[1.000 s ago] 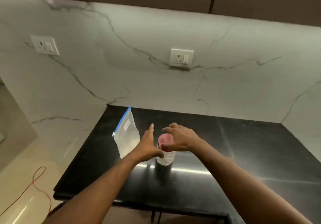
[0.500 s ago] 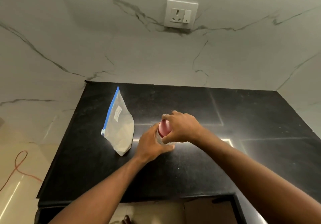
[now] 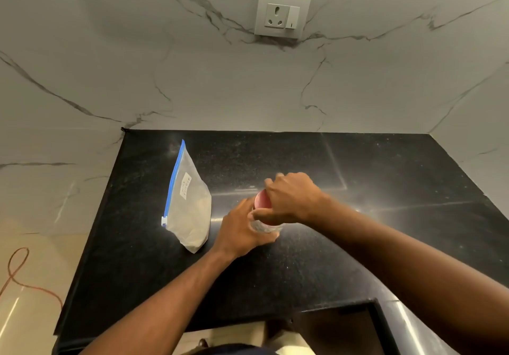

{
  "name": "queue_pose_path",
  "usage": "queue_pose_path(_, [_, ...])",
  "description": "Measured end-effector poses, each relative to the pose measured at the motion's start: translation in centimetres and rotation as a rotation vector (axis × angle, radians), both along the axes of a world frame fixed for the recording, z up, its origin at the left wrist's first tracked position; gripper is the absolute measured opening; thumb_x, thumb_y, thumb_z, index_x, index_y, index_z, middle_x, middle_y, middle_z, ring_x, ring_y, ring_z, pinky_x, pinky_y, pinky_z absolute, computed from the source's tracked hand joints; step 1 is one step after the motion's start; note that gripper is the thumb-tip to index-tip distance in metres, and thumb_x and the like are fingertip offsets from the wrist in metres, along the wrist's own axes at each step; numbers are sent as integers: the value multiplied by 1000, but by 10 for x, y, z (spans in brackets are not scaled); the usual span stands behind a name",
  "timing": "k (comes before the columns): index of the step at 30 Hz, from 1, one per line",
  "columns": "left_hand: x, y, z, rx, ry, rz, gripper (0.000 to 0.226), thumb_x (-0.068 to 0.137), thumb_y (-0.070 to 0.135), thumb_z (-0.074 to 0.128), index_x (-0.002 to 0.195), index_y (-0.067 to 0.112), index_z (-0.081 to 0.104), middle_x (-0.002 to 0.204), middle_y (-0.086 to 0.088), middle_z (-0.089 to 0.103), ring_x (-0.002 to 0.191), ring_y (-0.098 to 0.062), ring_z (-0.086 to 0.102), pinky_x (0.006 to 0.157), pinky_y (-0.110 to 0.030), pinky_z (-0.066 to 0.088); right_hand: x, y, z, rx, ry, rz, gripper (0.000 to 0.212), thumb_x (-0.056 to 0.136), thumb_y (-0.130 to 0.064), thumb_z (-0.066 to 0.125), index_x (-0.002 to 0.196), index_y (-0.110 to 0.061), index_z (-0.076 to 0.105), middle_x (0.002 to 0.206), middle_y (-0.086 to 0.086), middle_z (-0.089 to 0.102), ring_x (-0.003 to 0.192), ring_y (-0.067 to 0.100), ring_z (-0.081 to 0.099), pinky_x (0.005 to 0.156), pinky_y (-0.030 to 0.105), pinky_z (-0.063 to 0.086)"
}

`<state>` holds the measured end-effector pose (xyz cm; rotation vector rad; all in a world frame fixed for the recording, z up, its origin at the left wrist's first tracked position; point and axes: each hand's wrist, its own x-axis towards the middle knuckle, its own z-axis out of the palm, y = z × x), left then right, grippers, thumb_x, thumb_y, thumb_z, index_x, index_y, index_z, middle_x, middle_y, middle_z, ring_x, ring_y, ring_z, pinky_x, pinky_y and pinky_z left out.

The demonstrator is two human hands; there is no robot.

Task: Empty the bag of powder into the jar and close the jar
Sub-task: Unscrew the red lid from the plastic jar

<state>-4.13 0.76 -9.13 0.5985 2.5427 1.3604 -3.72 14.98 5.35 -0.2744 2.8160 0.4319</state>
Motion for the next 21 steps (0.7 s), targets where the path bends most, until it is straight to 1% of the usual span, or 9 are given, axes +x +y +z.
queue_pose_path(1, [0, 0, 0, -6, 16, 9, 80, 58, 78, 84, 126, 56, 49, 109, 33, 59, 92, 15, 60, 77, -4, 41, 1, -2, -3, 14, 4, -11, 81, 90, -83, 40, 121, -12, 61, 101, 7, 67, 77, 22, 61, 62, 34, 48])
queue_pose_path(3, [0, 1, -1, 0, 10, 17, 76, 58, 75, 86, 122, 58, 49, 107, 33, 62, 93, 12, 63, 76, -7, 45, 2, -4, -5, -66, -24, 32, 64, 92, -70, 51, 119, -13, 60, 101, 6, 68, 76, 20, 58, 62, 32, 45])
queue_pose_path(6, [-1, 1, -3, 18, -15, 37, 80, 56, 73, 89, 122, 62, 45, 112, 27, 67, 99, 6, 67, 79, -10, 50, -7, 5, 1, -116, -188, 216, 72, 82, -43, 80, 143, -26, 48, 128, 8, 56, 105, 24, 56, 77, 33, 51])
queue_pose_path(8, [-1, 2, -2, 18, -8, 40, 79, 56, 73, 88, 121, 67, 42, 114, 29, 65, 102, 7, 66, 77, -5, 48, -14, 12, 7, -143, -280, 328, 81, 76, -29, 87, 146, -36, 46, 142, 3, 47, 125, 25, 47, 90, 39, 55])
queue_pose_path(11, [1, 4, 0, 31, 2, 39, 78, 61, 69, 89, 125, 69, 43, 117, 30, 64, 106, 9, 65, 81, -7, 53, -21, 21, 9, -336, -297, 287, 70, 77, -49, 85, 139, -37, 54, 143, -4, 49, 126, 20, 48, 87, 36, 51])
queue_pose_path(13, [1, 7, -2, 40, -25, 67, 74, 62, 68, 89, 124, 59, 51, 117, 26, 67, 105, 5, 67, 86, -16, 57, -22, 23, 7, -259, -142, 205, 80, 79, -76, 69, 141, -29, 51, 134, 1, 57, 113, 23, 60, 79, 35, 52])
queue_pose_path(15, [1, 7, -3, 24, -21, 90, 76, 60, 73, 87, 123, 62, 46, 114, 34, 62, 101, 11, 63, 81, -9, 49, -22, 21, 2, -98, -42, 146, 89, 80, -90, 50, 133, -19, 56, 112, 5, 67, 89, 24, 65, 68, 34, 51])
queue_pose_path(17, [3, 8, 0, 13, -13, 108, 79, 58, 76, 86, 122, 67, 41, 113, 37, 58, 100, 16, 60, 79, -5, 44, -21, 19, -2, -96, -62, 140, 79, 83, -84, 54, 126, -18, 60, 101, 2, 68, 82, 22, 63, 65, 32, 47])
queue_pose_path(21, [5, 9, 1, 22, -25, 131, 80, 58, 72, 88, 119, 79, 36, 113, 43, 55, 101, 26, 57, 71, 5, 44, -25, 20, 9, -122, -233, 386, 77, 78, -41, 84, 148, -35, 51, 130, 0, 55, 113, 23, 55, 80, 35, 52])
